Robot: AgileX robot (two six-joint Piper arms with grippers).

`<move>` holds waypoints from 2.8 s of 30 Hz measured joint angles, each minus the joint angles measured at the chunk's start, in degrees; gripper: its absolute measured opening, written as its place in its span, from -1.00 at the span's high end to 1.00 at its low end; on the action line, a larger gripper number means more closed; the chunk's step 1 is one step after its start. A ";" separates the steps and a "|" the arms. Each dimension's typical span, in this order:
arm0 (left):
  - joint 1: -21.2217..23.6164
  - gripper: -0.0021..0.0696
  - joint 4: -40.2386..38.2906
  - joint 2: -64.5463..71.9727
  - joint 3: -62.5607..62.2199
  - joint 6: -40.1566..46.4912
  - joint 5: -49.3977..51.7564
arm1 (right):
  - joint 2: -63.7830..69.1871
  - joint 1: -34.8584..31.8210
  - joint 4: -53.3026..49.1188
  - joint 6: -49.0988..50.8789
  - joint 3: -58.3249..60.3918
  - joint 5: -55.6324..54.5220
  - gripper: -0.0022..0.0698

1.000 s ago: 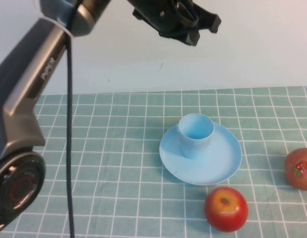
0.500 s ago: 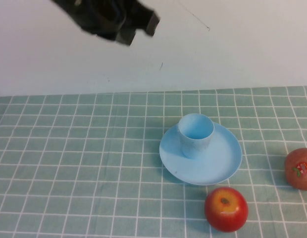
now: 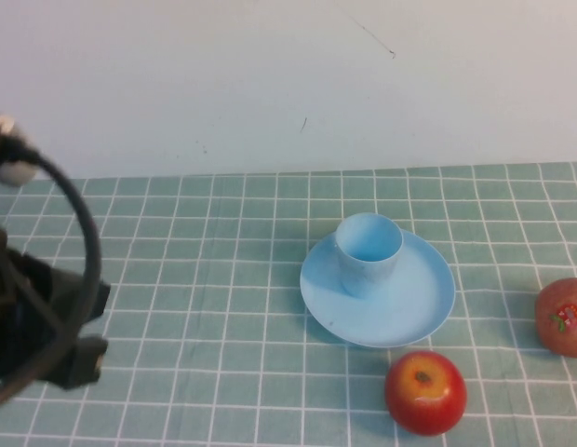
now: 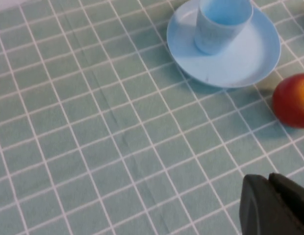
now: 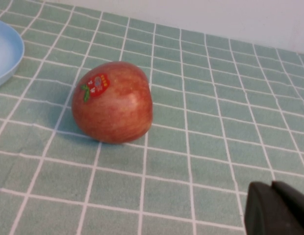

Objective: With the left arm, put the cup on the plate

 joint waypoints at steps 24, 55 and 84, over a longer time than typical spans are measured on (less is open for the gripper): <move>0.00 0.94 -1.18 -3.41 8.54 -3.88 8.01 | 0.00 0.00 0.00 0.00 0.00 0.00 0.95; 35.85 0.94 -2.55 -45.14 30.94 -0.56 -25.48 | 0.00 0.00 0.00 0.00 0.00 0.00 0.95; 33.42 0.94 -1.70 -53.54 62.56 -0.48 -36.11 | 0.00 0.00 0.00 0.00 0.00 0.00 0.95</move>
